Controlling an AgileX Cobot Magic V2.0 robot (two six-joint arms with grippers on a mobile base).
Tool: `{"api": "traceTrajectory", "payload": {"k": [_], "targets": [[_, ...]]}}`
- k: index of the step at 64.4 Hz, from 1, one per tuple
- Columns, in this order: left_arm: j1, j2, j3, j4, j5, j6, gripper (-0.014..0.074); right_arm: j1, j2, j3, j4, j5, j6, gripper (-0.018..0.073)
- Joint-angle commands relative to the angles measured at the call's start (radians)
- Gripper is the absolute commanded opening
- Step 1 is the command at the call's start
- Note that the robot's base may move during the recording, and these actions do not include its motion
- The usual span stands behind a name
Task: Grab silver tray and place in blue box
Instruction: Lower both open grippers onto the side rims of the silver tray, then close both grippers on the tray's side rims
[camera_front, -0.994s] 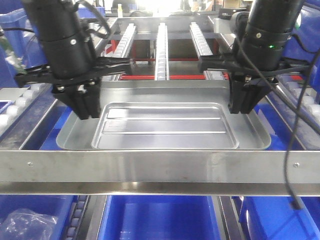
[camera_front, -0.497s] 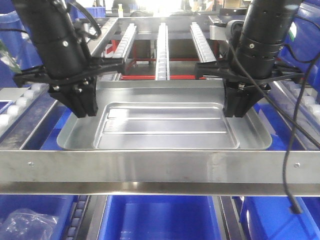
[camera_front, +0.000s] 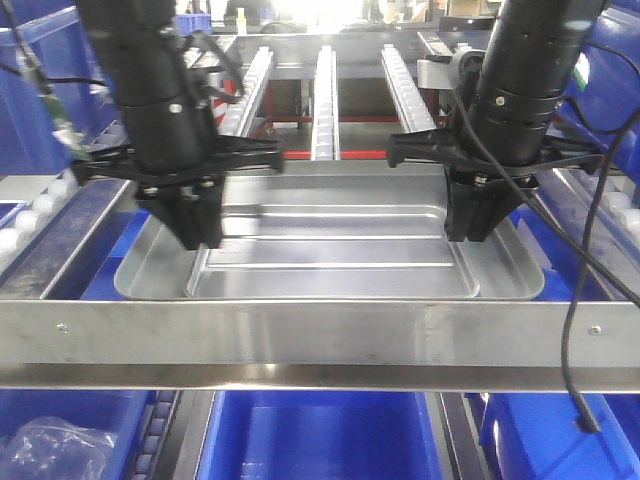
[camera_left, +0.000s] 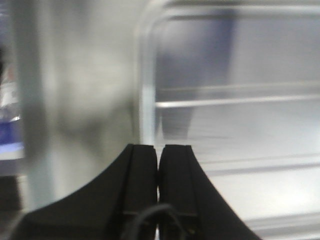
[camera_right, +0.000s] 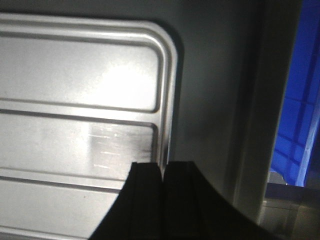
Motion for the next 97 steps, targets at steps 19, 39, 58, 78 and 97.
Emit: {"api": "traceTrajectory", "payload": {"k": [19,39,58,78,97], "targets": [[0.0,-0.053,-0.035,0.027,-0.016,-0.004,-0.0006,-0.005,-0.055,-0.032,-0.008,-0.03,-0.01,0.0057],[0.02,-0.053,-0.035,0.031,0.001,-0.004,-0.0006,-0.005,-0.055,-0.032,-0.008,-0.025,-0.01,0.0057],[0.025,-0.053,-0.035,0.031,-0.003,-0.004,-0.0006,-0.005,-0.055,-0.032,-0.008,-0.023,-0.01,0.0057],[0.025,-0.053,-0.035,0.031,-0.006,-0.004,-0.0006,-0.005,-0.055,-0.032,-0.008,-0.024,-0.01,0.006],[0.025,-0.053,-0.035,0.031,-0.006,-0.004,-0.0006,-0.005,-0.055,-0.032,0.002,-0.016,-0.01,0.0059]]}}
